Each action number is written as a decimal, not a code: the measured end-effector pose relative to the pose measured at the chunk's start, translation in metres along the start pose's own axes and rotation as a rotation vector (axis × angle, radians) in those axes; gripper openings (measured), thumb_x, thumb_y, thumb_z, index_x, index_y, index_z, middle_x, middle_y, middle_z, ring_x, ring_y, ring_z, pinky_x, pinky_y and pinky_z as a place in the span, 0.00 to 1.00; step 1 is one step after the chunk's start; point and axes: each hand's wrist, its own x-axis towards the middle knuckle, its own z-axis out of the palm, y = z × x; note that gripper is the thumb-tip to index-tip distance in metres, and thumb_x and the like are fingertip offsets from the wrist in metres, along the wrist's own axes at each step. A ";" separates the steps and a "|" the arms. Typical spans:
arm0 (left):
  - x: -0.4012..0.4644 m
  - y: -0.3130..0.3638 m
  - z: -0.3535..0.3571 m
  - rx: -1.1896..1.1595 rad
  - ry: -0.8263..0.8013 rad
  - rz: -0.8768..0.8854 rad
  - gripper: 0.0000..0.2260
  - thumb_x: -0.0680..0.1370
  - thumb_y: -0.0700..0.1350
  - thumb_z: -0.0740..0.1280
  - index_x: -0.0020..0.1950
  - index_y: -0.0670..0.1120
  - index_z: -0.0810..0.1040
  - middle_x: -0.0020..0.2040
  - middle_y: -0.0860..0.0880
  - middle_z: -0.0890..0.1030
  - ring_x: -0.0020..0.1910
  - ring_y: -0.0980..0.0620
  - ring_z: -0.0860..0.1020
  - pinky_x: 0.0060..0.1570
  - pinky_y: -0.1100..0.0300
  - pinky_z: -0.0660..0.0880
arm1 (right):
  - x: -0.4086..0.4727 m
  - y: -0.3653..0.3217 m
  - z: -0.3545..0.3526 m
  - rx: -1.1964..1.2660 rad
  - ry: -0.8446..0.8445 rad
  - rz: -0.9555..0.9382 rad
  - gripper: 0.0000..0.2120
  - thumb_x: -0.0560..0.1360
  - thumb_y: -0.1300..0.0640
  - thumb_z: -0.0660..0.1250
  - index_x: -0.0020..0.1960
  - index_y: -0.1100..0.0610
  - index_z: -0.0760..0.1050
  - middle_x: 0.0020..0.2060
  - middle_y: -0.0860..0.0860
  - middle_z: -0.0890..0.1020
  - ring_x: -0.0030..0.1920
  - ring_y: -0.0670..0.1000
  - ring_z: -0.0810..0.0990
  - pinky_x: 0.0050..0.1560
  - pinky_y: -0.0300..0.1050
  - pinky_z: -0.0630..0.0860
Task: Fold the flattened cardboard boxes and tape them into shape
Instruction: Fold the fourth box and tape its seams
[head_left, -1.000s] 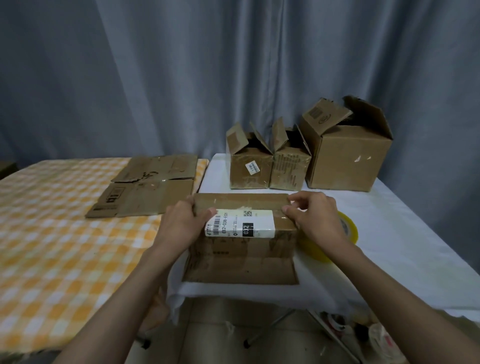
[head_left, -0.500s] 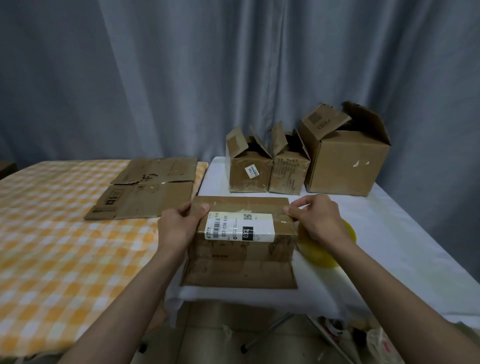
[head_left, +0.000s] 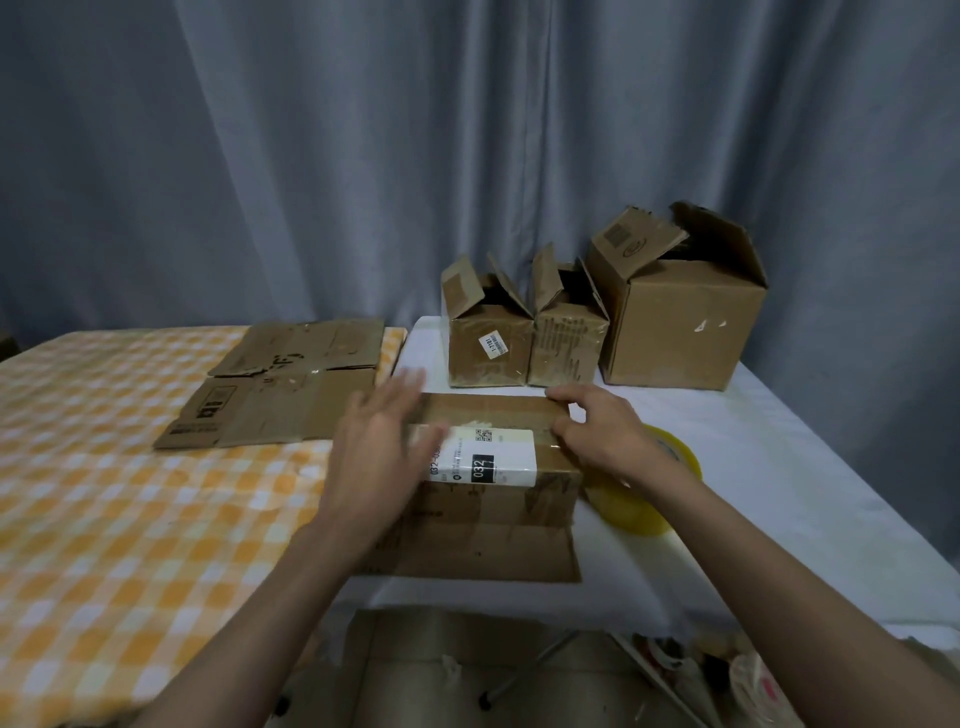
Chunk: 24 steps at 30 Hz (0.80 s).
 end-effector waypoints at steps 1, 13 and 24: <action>-0.004 0.010 -0.001 -0.052 -0.080 0.093 0.22 0.78 0.59 0.65 0.71 0.55 0.73 0.71 0.56 0.72 0.71 0.51 0.68 0.68 0.54 0.64 | 0.001 0.000 -0.001 0.004 -0.008 0.000 0.21 0.80 0.57 0.64 0.72 0.47 0.71 0.72 0.52 0.71 0.70 0.55 0.69 0.72 0.57 0.67; -0.012 0.020 0.006 0.156 -0.326 0.303 0.27 0.76 0.63 0.63 0.74 0.60 0.69 0.73 0.61 0.70 0.72 0.59 0.66 0.66 0.58 0.66 | -0.008 0.014 -0.007 -0.097 0.023 -0.066 0.14 0.79 0.49 0.68 0.64 0.50 0.79 0.56 0.53 0.76 0.51 0.50 0.73 0.58 0.49 0.73; -0.038 0.073 0.026 0.331 -0.295 0.083 0.47 0.70 0.79 0.40 0.77 0.49 0.62 0.78 0.49 0.64 0.76 0.46 0.61 0.74 0.48 0.55 | -0.013 0.016 -0.004 0.021 0.057 -0.042 0.13 0.77 0.51 0.71 0.60 0.53 0.81 0.52 0.57 0.80 0.49 0.53 0.78 0.48 0.44 0.70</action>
